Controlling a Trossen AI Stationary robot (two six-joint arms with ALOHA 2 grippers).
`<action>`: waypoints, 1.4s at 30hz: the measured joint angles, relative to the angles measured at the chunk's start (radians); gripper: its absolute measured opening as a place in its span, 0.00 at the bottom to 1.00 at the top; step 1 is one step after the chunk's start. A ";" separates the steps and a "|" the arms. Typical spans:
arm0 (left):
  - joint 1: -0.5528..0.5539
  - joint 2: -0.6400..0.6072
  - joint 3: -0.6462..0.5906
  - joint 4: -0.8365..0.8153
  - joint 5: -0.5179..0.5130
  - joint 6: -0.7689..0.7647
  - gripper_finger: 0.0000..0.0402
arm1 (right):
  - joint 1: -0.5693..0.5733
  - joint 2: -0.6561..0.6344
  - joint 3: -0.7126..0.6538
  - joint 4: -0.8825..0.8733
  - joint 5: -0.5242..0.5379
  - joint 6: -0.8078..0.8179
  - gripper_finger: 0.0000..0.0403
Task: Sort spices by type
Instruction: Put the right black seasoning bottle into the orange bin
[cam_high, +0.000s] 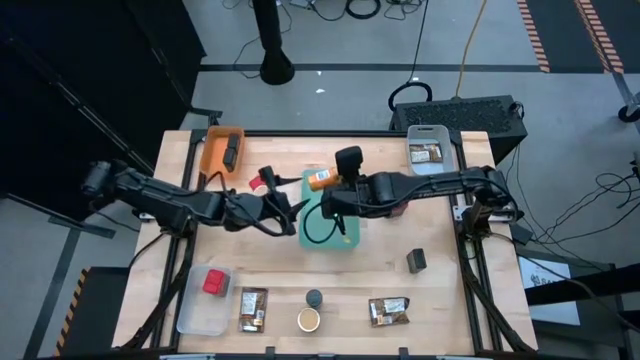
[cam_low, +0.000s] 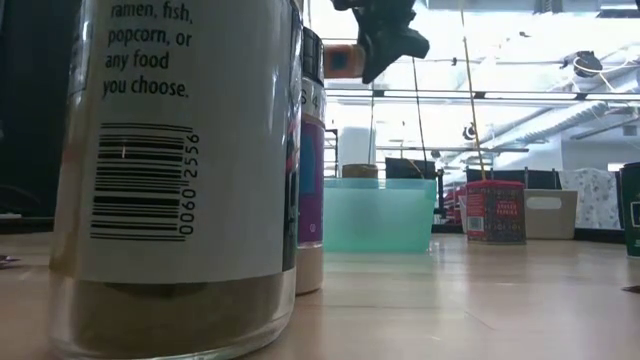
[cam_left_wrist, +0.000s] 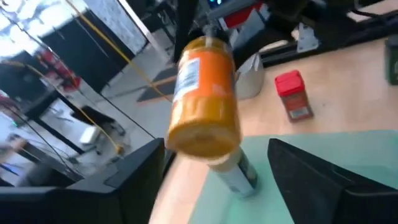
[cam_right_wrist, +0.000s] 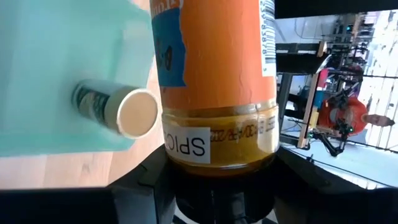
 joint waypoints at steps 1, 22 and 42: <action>0.004 0.016 0.000 0.035 0.000 0.021 0.73 | -0.004 0.000 0.000 0.008 0.000 -0.005 0.44; 0.121 0.069 0.000 0.128 0.208 0.085 0.75 | -0.014 0.003 0.000 0.078 -0.083 -0.022 0.44; 0.120 0.068 0.000 0.105 0.202 0.085 0.48 | -0.007 0.004 0.000 0.091 -0.119 -0.007 0.44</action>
